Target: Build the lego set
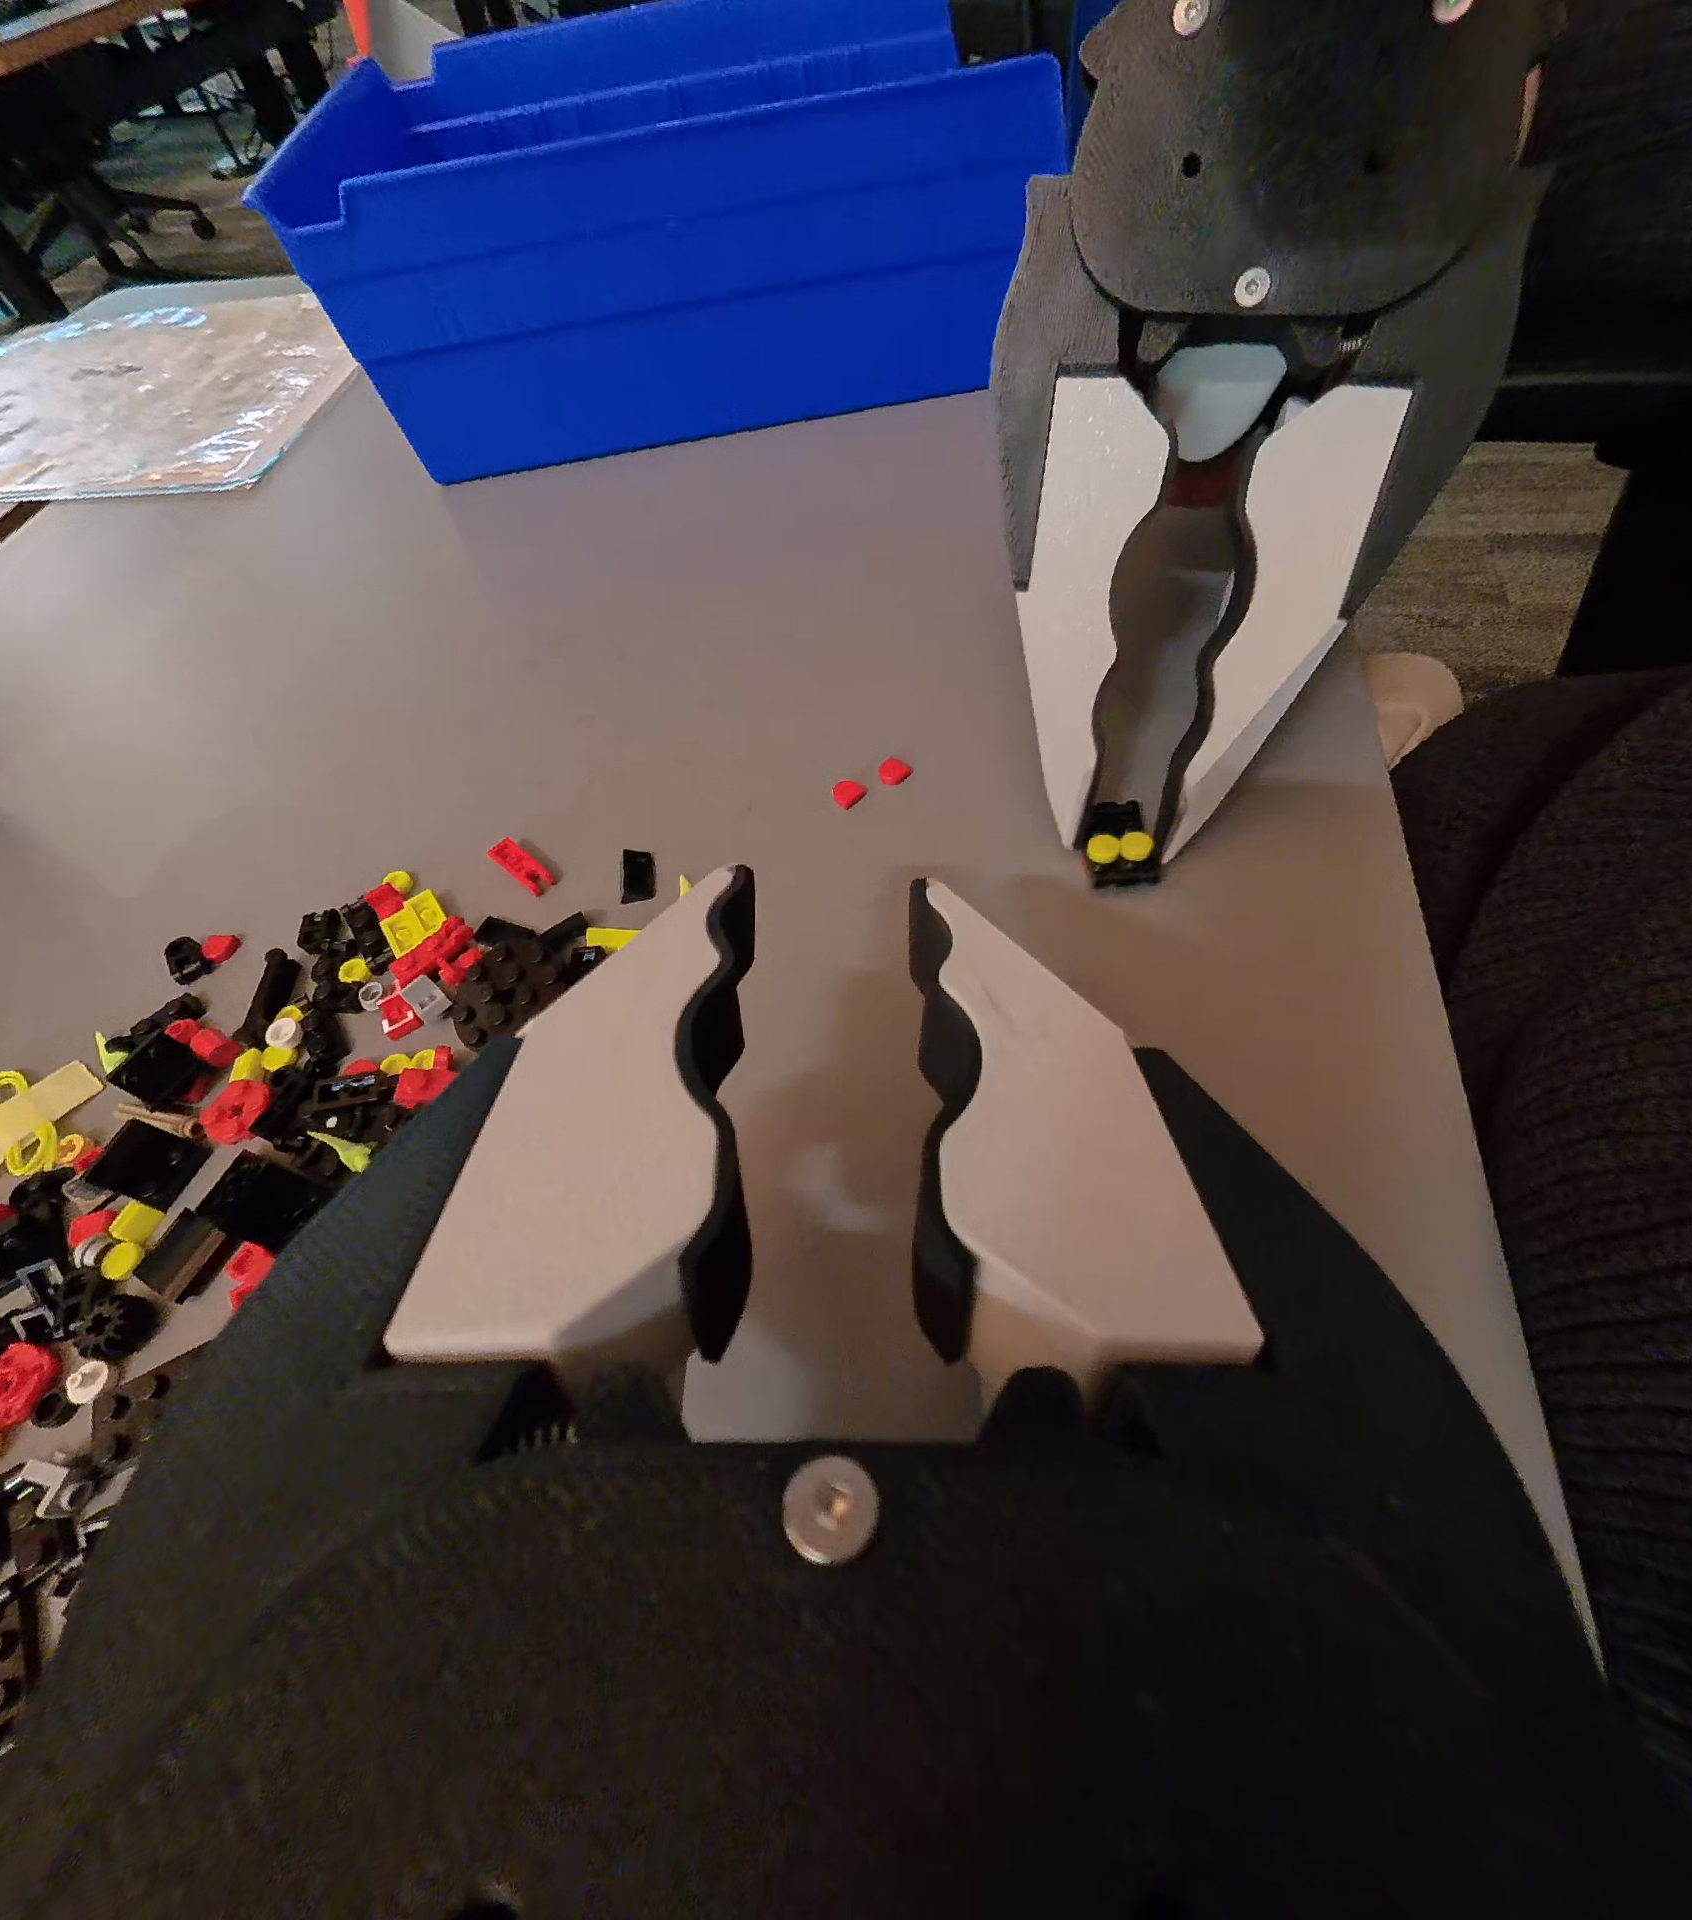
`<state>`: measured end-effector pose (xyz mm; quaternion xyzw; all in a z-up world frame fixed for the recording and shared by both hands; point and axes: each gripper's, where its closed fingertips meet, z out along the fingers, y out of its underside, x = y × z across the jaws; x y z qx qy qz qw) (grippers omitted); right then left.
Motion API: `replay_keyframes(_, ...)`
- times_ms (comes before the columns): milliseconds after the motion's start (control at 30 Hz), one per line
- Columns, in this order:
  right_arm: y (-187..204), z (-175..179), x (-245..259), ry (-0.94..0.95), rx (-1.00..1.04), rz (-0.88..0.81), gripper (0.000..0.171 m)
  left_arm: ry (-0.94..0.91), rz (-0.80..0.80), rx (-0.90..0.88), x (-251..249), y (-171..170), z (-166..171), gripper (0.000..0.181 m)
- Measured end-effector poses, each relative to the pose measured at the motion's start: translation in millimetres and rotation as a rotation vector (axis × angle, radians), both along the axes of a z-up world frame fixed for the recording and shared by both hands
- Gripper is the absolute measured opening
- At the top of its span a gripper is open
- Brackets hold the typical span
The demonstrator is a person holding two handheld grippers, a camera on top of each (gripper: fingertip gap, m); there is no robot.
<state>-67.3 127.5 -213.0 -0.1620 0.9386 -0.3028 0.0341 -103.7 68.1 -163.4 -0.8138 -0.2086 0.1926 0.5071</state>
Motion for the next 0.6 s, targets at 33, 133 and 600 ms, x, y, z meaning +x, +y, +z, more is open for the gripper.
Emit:
replay_keyframes(33,-1.8,-0.6,-2.2,0.011,-0.004,-0.012,0.017,-0.002,0.001,0.000,-0.2,-0.1,-0.3,0.027)
replay_keyframes(133,-8.2,-0.6,-6.0,0.034,-0.020,-0.041,0.016,-0.003,0.001,-0.001,-0.2,-0.2,-0.8,0.026)
replay_keyframes(600,-25.7,0.3,-3.7,0.084,-0.064,-0.029,0.016,-0.006,0.000,-0.008,-0.1,0.4,-2.4,0.026)
